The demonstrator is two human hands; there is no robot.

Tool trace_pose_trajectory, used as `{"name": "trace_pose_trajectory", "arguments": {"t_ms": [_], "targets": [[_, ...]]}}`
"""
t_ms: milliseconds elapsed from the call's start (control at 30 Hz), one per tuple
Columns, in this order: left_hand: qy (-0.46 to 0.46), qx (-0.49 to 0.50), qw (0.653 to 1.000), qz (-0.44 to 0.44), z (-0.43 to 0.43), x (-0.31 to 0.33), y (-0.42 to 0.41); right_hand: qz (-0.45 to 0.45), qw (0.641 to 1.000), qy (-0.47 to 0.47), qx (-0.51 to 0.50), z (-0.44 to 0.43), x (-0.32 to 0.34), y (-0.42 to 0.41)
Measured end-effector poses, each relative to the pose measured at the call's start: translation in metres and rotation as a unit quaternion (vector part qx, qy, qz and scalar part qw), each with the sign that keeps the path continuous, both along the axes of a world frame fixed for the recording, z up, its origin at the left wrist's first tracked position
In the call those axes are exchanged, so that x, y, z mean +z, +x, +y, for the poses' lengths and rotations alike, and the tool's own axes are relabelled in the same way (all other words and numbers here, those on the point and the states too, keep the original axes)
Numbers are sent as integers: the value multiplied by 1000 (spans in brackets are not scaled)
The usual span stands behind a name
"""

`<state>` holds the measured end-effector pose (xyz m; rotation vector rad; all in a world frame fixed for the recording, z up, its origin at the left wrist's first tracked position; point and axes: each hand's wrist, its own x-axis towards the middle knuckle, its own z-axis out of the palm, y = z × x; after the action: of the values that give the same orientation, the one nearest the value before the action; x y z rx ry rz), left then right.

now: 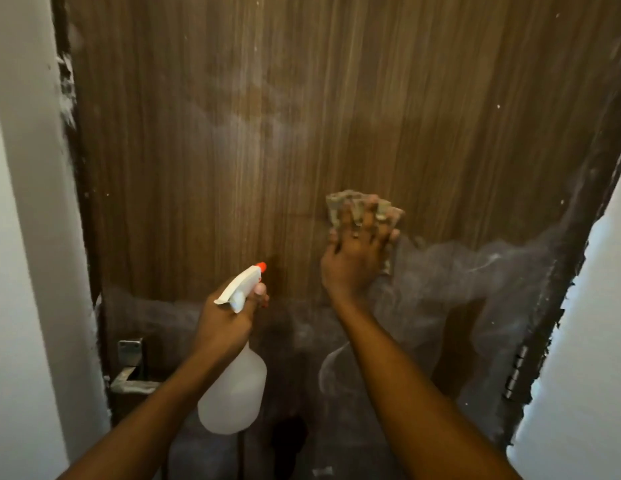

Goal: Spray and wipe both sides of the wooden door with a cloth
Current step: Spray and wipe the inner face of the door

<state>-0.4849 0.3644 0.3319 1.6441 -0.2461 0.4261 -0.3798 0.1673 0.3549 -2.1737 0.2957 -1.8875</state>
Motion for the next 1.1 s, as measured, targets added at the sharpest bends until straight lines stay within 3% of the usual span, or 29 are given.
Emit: {"name": "trace_pose_trajectory", "arguments": {"t_ms": [100, 167, 233, 300, 367, 433, 533, 667, 700, 767, 833, 900, 967, 1033, 1100], "targets": [[-43, 19, 998, 33, -19, -1, 5, 37, 974, -212, 72, 19, -26, -1], [-34, 21, 998, 40, -27, -2, 4, 69, 951, -292, 77, -7, -61, -9], [-34, 11, 999, 35, -29, -2, 3, 99, 963, -245, 50, -46, -87, -16], [-19, -14, 999, 23, -29, -3, 4, 120, 988, -91, 20, -68, -85, -19], [-30, -7, 999, 34, -32, -4, 6, 83, 996, 20, -9, -72, -57, -14], [-31, -18, 999, 37, -38, -4, 9, 52, 996, 70, -1, -63, -24, -8], [-24, -32, 998, 37, -47, -2, 9, 66, 997, 20, 18, -38, -8, -3], [-13, -61, 997, 50, -60, -2, 9, 139, 976, -160, 55, -39, -74, -14], [-14, -71, 996, 58, -61, -4, 9, 174, 971, -156, 54, -48, -96, -19], [-16, -90, 994, 68, -65, -6, 5, 243, 968, -50, 42, -69, -123, -30], [-4, -129, 990, 62, -70, -9, -1, 208, 967, 147, -1, -93, -117, -35], [-13, -138, 989, 53, -73, -7, -5, 128, 959, 250, -35, -113, -78, -34], [-62, -122, 986, 94, -79, -8, -2, 97, 969, 225, -36, -122, -29, -30], [-12, -124, 991, 53, -91, -6, -1, 97, 981, 168, -28, -114, 0, -25], [30, -119, 992, 5, -104, -5, 1, 95, 993, 67, -20, -101, -12, -18]]}}
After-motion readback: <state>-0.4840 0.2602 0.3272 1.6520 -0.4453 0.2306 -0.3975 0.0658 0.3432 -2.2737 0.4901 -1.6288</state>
